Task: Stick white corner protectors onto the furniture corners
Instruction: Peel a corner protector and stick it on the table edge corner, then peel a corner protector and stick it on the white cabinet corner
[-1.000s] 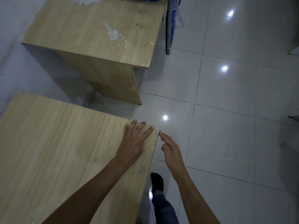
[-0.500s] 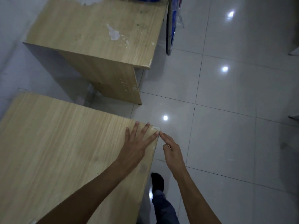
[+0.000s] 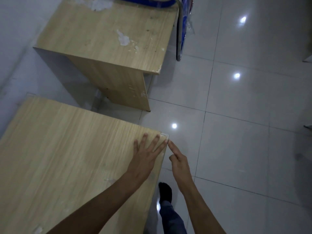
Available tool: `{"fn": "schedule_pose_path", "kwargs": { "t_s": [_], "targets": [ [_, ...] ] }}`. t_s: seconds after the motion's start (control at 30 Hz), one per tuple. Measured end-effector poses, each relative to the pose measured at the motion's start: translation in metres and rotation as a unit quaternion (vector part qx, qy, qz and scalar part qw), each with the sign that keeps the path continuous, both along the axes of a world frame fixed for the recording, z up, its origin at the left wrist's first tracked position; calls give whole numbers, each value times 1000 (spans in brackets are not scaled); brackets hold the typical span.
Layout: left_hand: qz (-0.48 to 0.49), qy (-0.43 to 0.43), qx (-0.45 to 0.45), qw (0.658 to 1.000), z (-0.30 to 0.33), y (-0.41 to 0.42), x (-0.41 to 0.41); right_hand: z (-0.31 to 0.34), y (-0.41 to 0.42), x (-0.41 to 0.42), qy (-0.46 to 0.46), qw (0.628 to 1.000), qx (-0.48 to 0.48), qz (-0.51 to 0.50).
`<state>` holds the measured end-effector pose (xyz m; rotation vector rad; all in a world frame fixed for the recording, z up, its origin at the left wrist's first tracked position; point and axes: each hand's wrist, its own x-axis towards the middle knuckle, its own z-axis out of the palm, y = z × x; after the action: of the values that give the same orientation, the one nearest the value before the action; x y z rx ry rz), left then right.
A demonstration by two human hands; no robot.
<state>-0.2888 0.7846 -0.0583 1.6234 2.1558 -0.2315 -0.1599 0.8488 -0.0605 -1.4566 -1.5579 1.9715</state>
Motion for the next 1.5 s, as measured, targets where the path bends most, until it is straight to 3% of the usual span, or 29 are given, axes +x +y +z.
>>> {"fn": "schedule_pose_path", "kwargs": {
  "t_s": [0.3,0.53,1.07,1.33,1.5],
  "targets": [
    [6,7,-34,999,2,3,6,-2,-10,-6,-9,999,22,-24],
    [5,0,-54,999,11,3,6,0,-2,1,-1,1000,-12,5],
    [-9,23,-30,999,-3,-11,7,-4,8,11,-21,996,26,81],
    [87,-96,36,991,15,-48,14,15,8,18,-54,986,44,150],
    [191,-202,123,953,50,-98,11,43,-3,20,-36,979,96,173]
  ]
}}
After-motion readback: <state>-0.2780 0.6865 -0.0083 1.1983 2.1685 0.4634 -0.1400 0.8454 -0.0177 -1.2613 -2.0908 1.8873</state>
